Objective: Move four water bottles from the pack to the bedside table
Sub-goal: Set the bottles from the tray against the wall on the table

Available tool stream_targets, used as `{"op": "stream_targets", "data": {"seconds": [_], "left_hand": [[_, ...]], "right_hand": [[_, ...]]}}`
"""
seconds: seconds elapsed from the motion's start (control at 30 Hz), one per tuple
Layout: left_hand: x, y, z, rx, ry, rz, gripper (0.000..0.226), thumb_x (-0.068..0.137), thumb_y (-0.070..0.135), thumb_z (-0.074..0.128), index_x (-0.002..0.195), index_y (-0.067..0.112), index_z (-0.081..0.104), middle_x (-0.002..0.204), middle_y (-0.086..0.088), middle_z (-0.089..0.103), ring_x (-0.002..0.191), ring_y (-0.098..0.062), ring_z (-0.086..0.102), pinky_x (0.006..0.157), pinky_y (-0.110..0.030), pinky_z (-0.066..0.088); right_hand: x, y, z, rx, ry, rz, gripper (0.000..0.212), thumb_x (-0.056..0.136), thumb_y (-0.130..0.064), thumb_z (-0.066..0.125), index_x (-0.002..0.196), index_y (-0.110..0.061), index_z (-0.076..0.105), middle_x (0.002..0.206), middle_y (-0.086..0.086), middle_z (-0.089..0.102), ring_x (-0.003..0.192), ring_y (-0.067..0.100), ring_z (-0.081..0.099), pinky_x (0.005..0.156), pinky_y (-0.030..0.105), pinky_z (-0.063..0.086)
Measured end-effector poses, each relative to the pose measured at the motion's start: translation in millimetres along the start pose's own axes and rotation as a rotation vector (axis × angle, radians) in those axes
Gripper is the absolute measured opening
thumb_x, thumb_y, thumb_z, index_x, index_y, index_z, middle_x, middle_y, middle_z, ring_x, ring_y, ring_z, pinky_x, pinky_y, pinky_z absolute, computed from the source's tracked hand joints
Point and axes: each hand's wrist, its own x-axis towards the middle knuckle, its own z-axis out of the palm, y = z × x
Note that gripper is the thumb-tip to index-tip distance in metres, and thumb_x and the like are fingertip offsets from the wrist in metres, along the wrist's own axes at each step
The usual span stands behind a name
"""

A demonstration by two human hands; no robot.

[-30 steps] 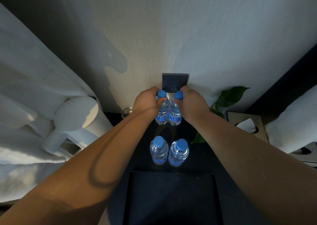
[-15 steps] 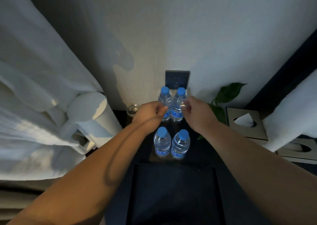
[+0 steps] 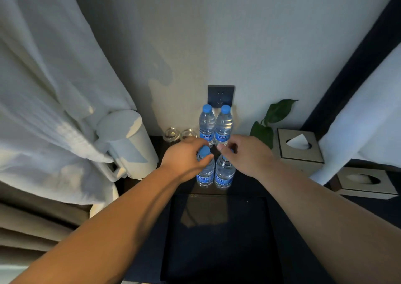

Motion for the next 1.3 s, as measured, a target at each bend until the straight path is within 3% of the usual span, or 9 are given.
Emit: {"op": "stream_targets", "data": {"seconds": [0.1,0.2,0.37,0.67,0.87,1.07,1.13,1.3], "left_hand": [[-10.1,-1.4,-1.5,0.008,-0.004,0.045,0.034,0.086,0.05,0.06,0.118,0.041,0.056,0.096,0.015,0.065,0.084,-0.011,0.061,0.062,-0.026,0.043],[-8.7,-0.9,-4.2,-0.026,-0.075,0.035,0.022,0.09,0.042,0.062,0.11,0.034,0.058,0.083,0.016,0.055,0.079,-0.015,0.061,0.056,-0.026,0.034],[2.6,6.2,-7.5,0.048,-0.176,0.003,0.025,0.094,0.045,0.057,0.109,0.026,0.06,0.091,0.007,0.066,0.08,-0.019,0.063,0.064,-0.035,0.052],[25.4,12.0,-11.6,0.093,-0.205,-0.013,0.029,0.096,0.045,0.058,0.113,0.022,0.059,0.099,-0.002,0.066,0.087,-0.023,0.063,0.074,-0.042,0.056],[56.8,15.1,-23.1,0.121,-0.197,-0.011,0.019,0.098,0.039,0.058,0.098,0.021,0.053,0.091,-0.002,0.061,0.08,-0.022,0.057,0.064,-0.034,0.04],[85.9,7.9,-24.1,0.095,-0.261,-0.061,0.029,0.099,0.036,0.058,0.12,0.016,0.06,0.109,-0.008,0.066,0.094,-0.026,0.063,0.085,-0.044,0.055],[93.2,4.9,-21.3,0.077,-0.263,-0.072,0.026,0.098,0.033,0.059,0.118,0.016,0.061,0.107,-0.008,0.067,0.091,-0.025,0.063,0.082,-0.042,0.054],[105.3,-3.2,-13.3,0.087,-0.267,-0.084,0.023,0.099,0.03,0.058,0.114,0.013,0.061,0.105,-0.01,0.066,0.086,-0.023,0.059,0.072,-0.035,0.045]], "right_hand": [[-9.4,-0.8,3.6,-0.13,-0.045,-0.058,0.048,0.092,-0.073,0.052,0.112,-0.031,0.06,0.09,-0.009,0.068,0.081,0.015,0.066,0.066,0.036,0.058],[-14.2,-3.0,8.2,-0.125,-0.078,-0.061,0.039,0.097,-0.056,0.059,0.122,-0.026,0.054,0.091,-0.003,0.067,0.081,0.02,0.065,0.06,0.033,0.05],[-10.4,-12.3,6.5,-0.097,-0.102,-0.026,0.036,0.101,-0.045,0.059,0.128,-0.021,0.054,0.103,0.003,0.069,0.089,0.022,0.065,0.075,0.039,0.057],[3.1,-14.5,3.1,-0.043,-0.081,0.036,0.031,0.102,-0.039,0.062,0.127,-0.019,0.059,0.11,0.005,0.069,0.095,0.023,0.066,0.078,0.038,0.056],[31.8,-10.7,-3.0,-0.023,-0.044,0.059,0.026,0.101,-0.034,0.065,0.122,-0.019,0.062,0.103,0.002,0.067,0.085,0.019,0.064,0.069,0.033,0.051],[65.4,-9.1,-7.6,-0.021,-0.041,0.084,0.026,0.102,-0.029,0.064,0.123,-0.014,0.061,0.106,0.008,0.068,0.09,0.023,0.066,0.076,0.036,0.054],[76.3,-9.6,-7.7,-0.012,-0.047,0.072,0.03,0.102,-0.028,0.064,0.128,-0.014,0.061,0.108,0.008,0.068,0.091,0.024,0.066,0.077,0.037,0.056],[94.4,-4.9,-1.1,-0.023,-0.044,0.067,0.032,0.102,-0.028,0.064,0.13,-0.014,0.059,0.101,0.004,0.06,0.085,0.02,0.058,0.069,0.032,0.042]]}}
